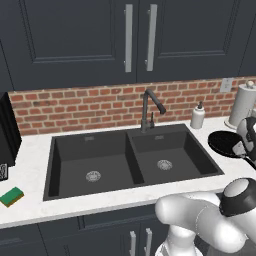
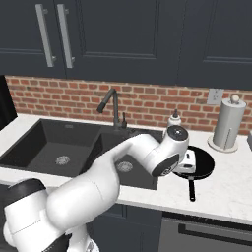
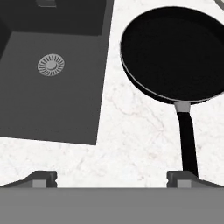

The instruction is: Pick the pan and sponge and place them into the sink. Then turn on the water.

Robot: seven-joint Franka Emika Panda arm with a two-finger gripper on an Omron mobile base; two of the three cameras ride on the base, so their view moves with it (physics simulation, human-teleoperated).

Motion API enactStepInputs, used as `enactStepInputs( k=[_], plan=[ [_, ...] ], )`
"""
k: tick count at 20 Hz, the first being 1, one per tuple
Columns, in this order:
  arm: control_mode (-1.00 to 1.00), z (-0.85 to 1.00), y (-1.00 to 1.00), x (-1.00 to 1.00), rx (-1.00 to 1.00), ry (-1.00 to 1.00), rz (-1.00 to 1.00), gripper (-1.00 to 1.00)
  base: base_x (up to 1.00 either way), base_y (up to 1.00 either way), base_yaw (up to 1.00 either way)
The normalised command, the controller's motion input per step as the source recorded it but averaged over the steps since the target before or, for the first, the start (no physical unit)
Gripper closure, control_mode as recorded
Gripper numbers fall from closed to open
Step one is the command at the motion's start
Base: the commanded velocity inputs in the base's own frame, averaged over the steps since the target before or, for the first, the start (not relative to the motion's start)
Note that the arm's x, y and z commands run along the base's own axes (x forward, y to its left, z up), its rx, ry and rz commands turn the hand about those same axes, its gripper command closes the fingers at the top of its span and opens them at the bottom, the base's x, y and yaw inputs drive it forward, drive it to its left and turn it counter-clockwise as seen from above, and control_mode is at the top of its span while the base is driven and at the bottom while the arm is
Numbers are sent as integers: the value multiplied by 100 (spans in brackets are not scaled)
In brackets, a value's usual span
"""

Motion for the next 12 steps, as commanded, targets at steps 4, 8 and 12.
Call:
enactStepInputs(
  k=[4, 8, 12],
  plan=[
    [-100, -29, -34, 0, 0, 6, 0, -100, 0, 0, 0],
    [-100, -31, -36, 0, -1, 11, 0, -100, 0, 0, 0],
    [-100, -40, -39, 0, -5, 11, 0, -100, 0, 0, 0]
  ],
)
